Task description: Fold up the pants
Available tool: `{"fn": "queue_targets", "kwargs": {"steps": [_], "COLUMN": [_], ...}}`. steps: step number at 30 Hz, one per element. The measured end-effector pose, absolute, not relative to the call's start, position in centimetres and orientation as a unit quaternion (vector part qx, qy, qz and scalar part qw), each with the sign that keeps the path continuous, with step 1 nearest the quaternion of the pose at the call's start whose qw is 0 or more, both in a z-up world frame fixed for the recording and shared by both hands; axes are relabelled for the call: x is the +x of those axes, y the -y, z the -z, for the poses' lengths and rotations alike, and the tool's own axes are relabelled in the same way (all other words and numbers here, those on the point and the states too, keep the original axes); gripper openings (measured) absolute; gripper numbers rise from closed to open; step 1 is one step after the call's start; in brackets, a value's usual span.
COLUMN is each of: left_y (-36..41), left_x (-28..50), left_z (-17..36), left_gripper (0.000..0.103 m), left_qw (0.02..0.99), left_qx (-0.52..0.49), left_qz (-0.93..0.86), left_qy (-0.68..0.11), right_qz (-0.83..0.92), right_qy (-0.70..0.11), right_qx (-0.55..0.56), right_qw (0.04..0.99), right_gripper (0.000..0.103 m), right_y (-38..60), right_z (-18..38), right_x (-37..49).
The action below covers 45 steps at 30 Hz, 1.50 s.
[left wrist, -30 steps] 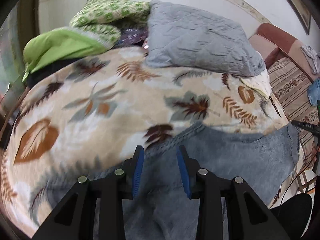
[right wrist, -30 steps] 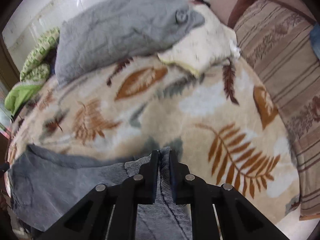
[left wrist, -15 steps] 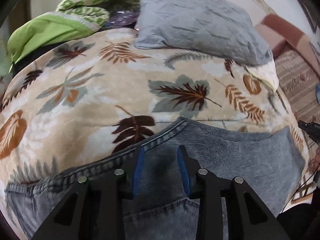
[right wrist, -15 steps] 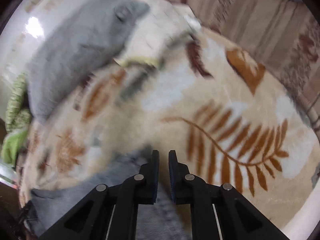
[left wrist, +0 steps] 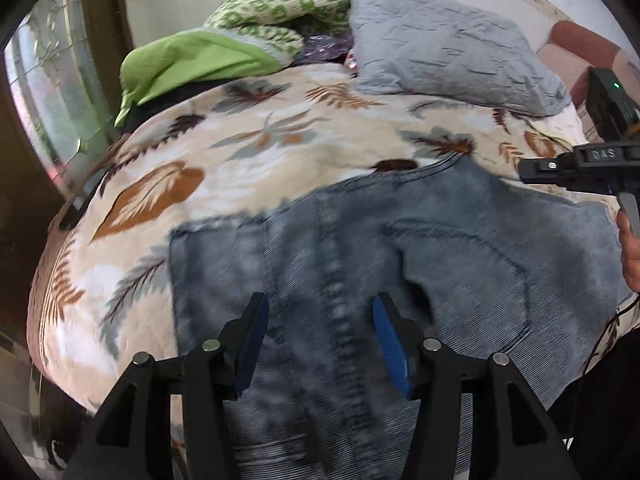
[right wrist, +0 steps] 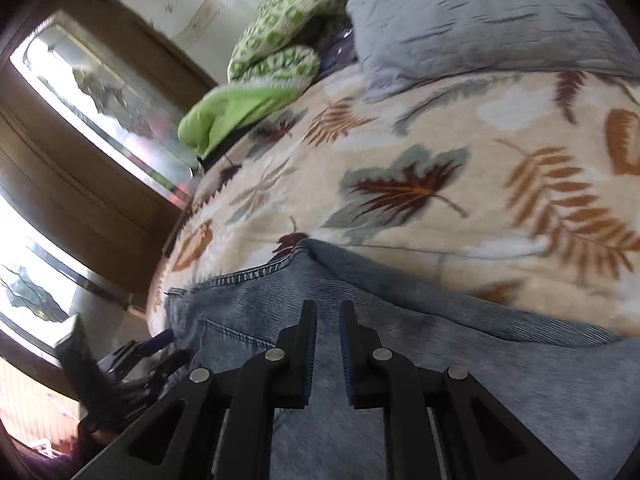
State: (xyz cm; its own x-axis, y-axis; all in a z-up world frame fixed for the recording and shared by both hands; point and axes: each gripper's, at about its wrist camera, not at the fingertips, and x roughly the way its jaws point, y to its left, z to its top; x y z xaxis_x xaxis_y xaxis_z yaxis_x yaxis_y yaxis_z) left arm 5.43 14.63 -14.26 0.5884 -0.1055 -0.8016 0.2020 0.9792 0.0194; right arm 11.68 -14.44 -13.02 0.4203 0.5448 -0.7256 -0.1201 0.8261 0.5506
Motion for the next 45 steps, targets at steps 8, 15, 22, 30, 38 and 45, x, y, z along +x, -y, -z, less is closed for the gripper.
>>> {"fn": "queue_targets", "kwargs": {"steps": [8, 15, 22, 30, 38, 45], "left_y": [-15.4, -15.4, -15.3, -7.4, -4.7, -6.8], "left_x": [6.6, 9.0, 7.2, 5.2, 5.0, 6.3], "left_z": [16.0, 17.3, 14.1, 10.1, 13.1, 16.3], "left_gripper": [0.070, 0.083, 0.083, 0.083, 0.083, 0.084], "left_qw": [0.884, 0.877, 0.883, 0.889, 0.871, 0.866], "left_qx": [0.058, 0.061, 0.037, 0.044, 0.071, 0.096], "left_qz": [0.060, 0.045, 0.037, 0.155, 0.141, 0.047], "left_qy": [-0.460, -0.475, -0.467, -0.428, -0.465, -0.488], "right_qz": [-0.138, -0.102, -0.107, -0.041, 0.065, 0.049], "right_qy": [-0.560, -0.517, -0.472, -0.399, -0.370, -0.413], "right_qx": [0.171, 0.173, 0.230, 0.233, 0.320, 0.342], "right_qw": [0.799, 0.832, 0.844, 0.886, 0.870, 0.843], "right_gripper": [0.014, 0.014, 0.014, 0.019, 0.083, 0.077], "right_y": [9.8, 9.8, 13.6, 23.9, 36.3, 38.0], "right_z": [18.5, 19.4, 15.5, 8.3, 9.2, 12.7], "right_x": [14.6, 16.4, 13.9, 4.1, -7.7, -8.4]}}
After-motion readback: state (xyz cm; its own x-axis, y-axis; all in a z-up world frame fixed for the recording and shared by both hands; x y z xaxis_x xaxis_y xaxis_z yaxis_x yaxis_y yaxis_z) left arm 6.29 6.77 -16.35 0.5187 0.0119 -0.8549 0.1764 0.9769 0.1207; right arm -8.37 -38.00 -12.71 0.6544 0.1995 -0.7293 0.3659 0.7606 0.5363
